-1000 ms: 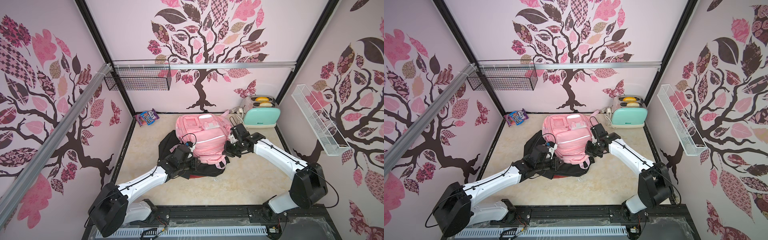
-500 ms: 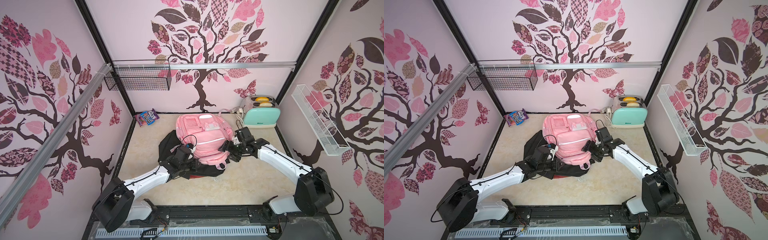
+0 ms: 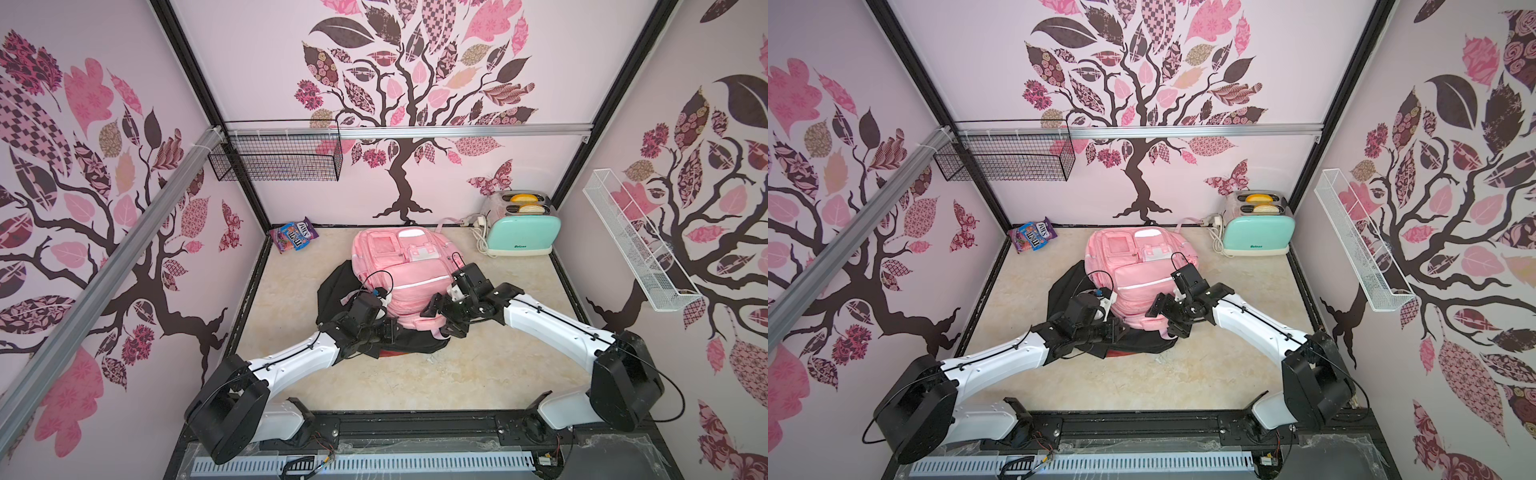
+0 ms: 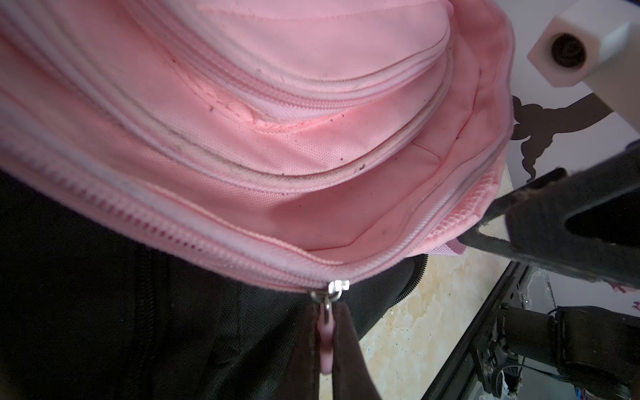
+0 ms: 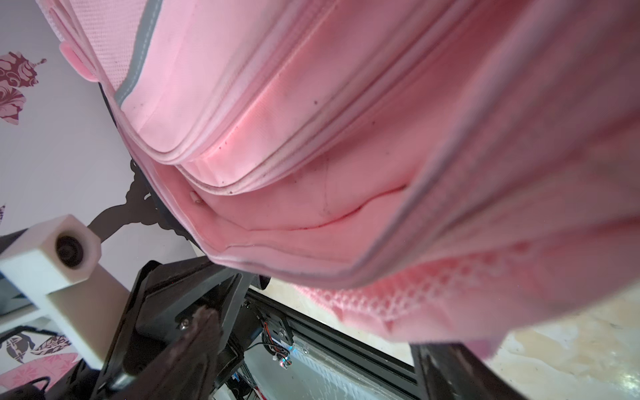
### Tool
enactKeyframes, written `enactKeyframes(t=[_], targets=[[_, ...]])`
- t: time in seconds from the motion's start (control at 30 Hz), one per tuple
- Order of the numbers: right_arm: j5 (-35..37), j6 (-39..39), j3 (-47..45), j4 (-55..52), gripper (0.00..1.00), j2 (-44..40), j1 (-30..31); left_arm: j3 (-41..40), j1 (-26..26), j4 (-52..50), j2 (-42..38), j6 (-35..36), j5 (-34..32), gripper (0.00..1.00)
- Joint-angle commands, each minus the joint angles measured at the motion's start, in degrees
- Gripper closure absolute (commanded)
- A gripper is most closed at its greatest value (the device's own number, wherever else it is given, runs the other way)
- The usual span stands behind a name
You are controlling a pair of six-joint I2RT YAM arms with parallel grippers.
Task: Zip up the backpack
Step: Zip the zipper on the backpack.
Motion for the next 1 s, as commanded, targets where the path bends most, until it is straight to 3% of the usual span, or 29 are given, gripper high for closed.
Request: enactKeyframes(t=[0.0, 0.37, 0.53, 0.63, 0.9, 0.97], targets=[[0.0, 2.4, -0.4, 3.2, 0.14, 1.1, 0.1, 0.1, 0.1, -0.4, -1.0, 0.2, 0.6, 1.0], [1.2, 4.7, 0.6, 8.0, 0.14, 5.9, 0.2, 0.5, -0.4, -0.6, -1.2, 0.1, 0.6, 1.0], [1.1, 6.8, -0.7, 13.0, 0.19, 5.9, 0.1, 1.1, -0.5, -1.2, -1.8, 0.2, 0.6, 1.0], [1.4, 7.4, -1.5, 15.9, 0.32, 4.9, 0.2, 2.4, -0.5, -2.1, -2.2, 0.6, 0.6, 1.0], [0.4, 6.7, -0.6, 19.2, 0.94, 3.9, 0.2, 7.7, -0.6, -4.6, -2.8, 1.8, 0.7, 1.0], [0.2, 6.7, -0.5, 19.6, 1.0, 3.6, 0.1, 9.4, -0.6, -5.6, -2.8, 2.4, 0.7, 1.0]])
